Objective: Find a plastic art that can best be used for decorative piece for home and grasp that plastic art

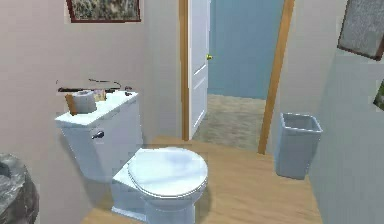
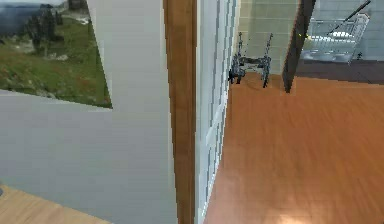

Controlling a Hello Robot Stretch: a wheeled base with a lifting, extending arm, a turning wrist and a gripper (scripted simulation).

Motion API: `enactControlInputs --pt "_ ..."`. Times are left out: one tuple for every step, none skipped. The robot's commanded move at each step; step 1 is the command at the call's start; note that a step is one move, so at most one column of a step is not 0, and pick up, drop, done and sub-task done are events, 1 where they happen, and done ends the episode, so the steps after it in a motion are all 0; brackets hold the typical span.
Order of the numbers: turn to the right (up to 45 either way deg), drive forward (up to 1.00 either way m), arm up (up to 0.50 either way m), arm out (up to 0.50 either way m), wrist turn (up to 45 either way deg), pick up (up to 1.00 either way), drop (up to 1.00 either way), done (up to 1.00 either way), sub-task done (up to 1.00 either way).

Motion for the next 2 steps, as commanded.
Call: enactControlInputs --pt "21.0 0.0 0.0 0.0 0.0 0.0 0.0 0.0 0.0" --pt "0.0 1.0 0.0 0.0 0.0 0.0 0.0 0.0 0.0"
